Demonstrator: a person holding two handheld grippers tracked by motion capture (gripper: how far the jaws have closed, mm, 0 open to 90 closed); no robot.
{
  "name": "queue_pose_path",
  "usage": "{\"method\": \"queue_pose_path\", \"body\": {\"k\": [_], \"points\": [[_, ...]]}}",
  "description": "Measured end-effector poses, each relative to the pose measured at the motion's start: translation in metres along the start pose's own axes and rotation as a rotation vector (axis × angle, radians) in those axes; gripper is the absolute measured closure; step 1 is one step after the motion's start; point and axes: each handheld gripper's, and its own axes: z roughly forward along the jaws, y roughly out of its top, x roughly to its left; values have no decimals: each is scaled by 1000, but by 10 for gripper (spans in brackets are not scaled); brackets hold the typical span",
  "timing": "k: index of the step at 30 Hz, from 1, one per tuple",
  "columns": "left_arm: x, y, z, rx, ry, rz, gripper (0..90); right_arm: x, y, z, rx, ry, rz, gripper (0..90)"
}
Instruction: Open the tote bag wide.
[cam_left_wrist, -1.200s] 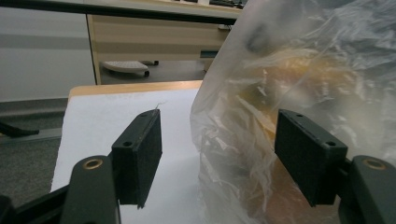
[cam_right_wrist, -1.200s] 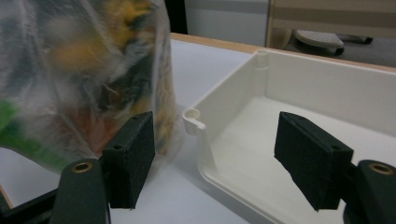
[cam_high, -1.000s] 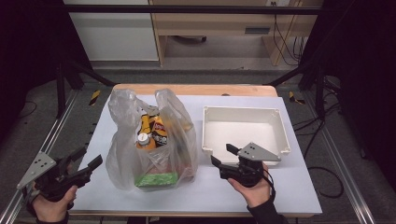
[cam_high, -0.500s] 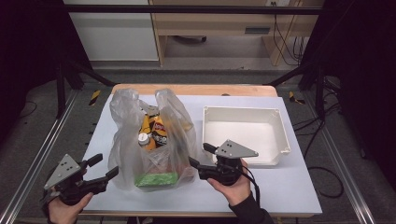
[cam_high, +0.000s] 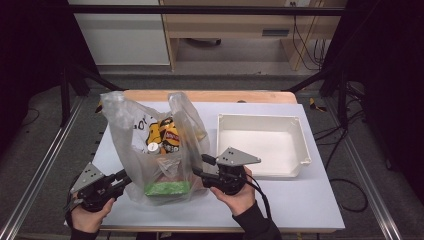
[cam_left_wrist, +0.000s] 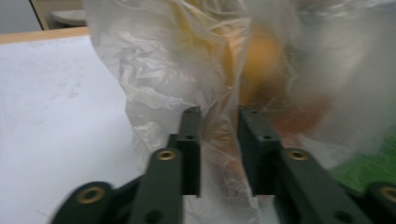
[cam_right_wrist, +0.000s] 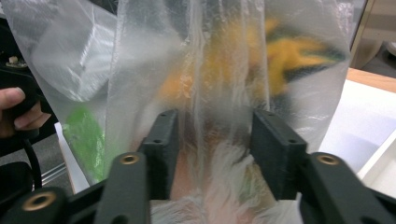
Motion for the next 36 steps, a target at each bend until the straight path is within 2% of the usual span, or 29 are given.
{"method": "queue_pose_path", "body": {"k": [1,3,4,7,8,9,12,18,21,24,26,34,36], "points": [[-1,0,1,7,0,-5,761,-1,0,1,4,4,5,583],[-2,-1,2,20,-5,1,842,-2,0,0,11,12,7,675],[-2,-2,2,33,-8,6,887,-3,1,-2,12,18,5,753],[-2,-3,1,48,-13,13,900,-4,1,-6,20,35,3,843],[-2,-3,1,48,-13,13,900,-4,1,-6,20,35,3,843],[-2,-4,0,54,-13,16,900,-3,0,-9,35,39,-12,900],[-3,-9,-1,69,-14,18,900,-4,-4,-12,47,37,-20,900],[-3,-19,-1,111,-1,25,900,-7,-18,-20,72,44,-1,900],[-3,-27,8,149,5,13,900,-9,-33,-21,103,45,8,900],[-2,-32,13,178,8,14,900,-11,-42,-21,110,38,25,900],[-1,-38,20,208,16,10,900,-15,-52,-18,131,27,42,900],[2,-44,25,232,31,6,900,-15,-67,-4,171,-2,44,892],[4,-48,27,239,29,1,886,-13,-70,0,187,-12,36,857]]}}
